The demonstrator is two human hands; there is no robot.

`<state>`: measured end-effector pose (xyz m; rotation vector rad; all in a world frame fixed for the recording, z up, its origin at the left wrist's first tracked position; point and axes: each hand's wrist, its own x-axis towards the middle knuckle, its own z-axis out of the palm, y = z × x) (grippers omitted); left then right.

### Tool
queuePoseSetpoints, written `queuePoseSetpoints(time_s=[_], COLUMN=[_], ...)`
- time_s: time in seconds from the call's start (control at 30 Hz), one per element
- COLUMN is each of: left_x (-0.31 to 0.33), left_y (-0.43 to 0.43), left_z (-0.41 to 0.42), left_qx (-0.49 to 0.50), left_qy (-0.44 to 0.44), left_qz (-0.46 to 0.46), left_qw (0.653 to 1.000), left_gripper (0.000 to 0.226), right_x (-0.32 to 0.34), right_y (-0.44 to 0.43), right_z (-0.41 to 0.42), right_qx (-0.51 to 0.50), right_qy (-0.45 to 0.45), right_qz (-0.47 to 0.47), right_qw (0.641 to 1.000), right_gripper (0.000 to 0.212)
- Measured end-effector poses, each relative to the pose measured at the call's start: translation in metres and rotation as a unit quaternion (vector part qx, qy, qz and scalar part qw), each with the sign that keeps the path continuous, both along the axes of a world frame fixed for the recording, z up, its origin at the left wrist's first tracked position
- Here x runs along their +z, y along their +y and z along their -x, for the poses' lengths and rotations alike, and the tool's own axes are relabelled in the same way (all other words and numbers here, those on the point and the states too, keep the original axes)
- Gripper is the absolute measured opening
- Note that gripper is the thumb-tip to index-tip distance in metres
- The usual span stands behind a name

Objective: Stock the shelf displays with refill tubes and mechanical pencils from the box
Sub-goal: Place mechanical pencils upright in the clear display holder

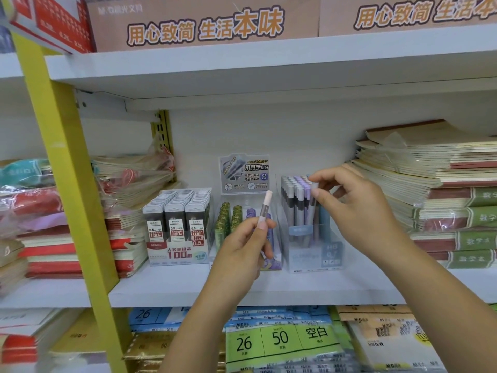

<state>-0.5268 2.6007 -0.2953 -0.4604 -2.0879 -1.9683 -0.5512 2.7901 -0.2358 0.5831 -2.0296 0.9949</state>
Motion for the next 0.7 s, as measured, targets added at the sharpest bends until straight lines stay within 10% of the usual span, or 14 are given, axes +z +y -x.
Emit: queuePoseSetpoints(time_s=[0.5, 0.7], left_x=[0.003, 0.004], left_y=[0.004, 0.019], left_z=[-0.004, -0.003], left_qx=[-0.019, -0.014], left_qy=[0.015, 0.032], left_qz=[0.004, 0.033], left_qw=[1.0, 0.999], left_gripper=[0.028, 0.028], right_x=[-0.007, 0.0], right_y=[-0.002, -0.015], right_z=[0.0, -0.023], right_qx=[-0.097, 0.135], right_qy=[0.089, -0.065], right_qz=[-0.112, 0.029], right_qw=[0.985, 0.988], right_gripper=[0.022, 0.029])
